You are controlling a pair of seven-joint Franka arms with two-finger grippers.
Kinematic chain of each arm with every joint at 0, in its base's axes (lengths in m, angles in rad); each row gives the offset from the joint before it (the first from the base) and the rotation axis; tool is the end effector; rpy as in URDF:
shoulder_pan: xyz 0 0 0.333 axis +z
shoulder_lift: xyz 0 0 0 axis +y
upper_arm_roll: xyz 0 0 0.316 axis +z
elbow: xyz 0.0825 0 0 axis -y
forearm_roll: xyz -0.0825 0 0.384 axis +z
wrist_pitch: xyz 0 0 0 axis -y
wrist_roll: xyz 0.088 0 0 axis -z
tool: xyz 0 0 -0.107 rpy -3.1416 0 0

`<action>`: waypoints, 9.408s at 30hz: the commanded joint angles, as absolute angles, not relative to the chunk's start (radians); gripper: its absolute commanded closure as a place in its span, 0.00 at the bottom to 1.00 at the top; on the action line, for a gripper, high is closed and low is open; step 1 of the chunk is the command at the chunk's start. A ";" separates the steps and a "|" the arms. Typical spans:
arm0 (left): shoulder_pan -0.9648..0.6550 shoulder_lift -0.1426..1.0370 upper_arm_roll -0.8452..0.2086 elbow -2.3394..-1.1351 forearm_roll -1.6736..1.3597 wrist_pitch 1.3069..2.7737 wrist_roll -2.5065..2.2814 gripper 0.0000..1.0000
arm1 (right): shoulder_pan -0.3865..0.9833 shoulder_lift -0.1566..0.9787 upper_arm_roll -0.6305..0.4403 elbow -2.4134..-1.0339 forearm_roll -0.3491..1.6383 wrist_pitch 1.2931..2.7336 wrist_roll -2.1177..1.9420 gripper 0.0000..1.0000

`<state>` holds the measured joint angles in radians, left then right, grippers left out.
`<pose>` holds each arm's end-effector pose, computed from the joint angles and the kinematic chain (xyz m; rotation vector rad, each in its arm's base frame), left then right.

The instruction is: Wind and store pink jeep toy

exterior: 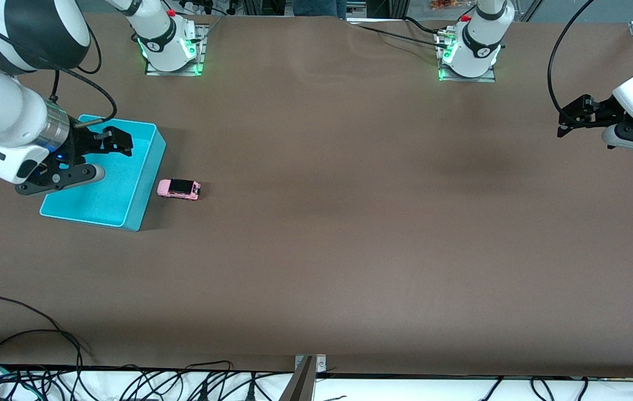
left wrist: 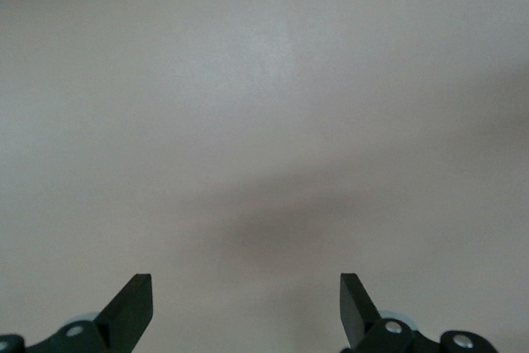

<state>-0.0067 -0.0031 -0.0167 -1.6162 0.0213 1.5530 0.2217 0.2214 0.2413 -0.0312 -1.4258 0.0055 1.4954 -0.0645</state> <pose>0.5500 -0.0106 0.6034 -3.1013 0.3824 0.0968 0.6026 0.1188 0.5449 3.0921 0.3962 -0.2674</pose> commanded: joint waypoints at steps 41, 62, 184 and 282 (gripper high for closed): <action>-0.006 -0.005 -0.008 -1.611 0.002 1.516 0.222 0.00 | 0.224 0.115 0.015 -2.008 0.021 2.026 0.061 0.00; -0.005 -0.006 -0.005 -1.609 0.002 1.516 0.221 0.00 | 0.218 0.132 0.015 -2.238 0.021 2.296 0.060 0.00; 0.020 0.017 -0.008 -1.569 0.012 1.517 0.212 0.00 | 0.189 0.350 0.017 -2.326 0.040 2.718 1.433 0.00; 0.023 0.015 -0.005 -1.568 0.011 1.517 0.224 0.00 | 0.123 0.037 -0.118 -2.220 0.038 2.161 0.689 1.00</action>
<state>0.0165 0.0001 -0.0029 -1.6012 0.0209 1.5283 0.2203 0.1232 0.0572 -0.0799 -2.2212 0.0252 2.2085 0.8081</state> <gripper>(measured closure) 0.000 0.476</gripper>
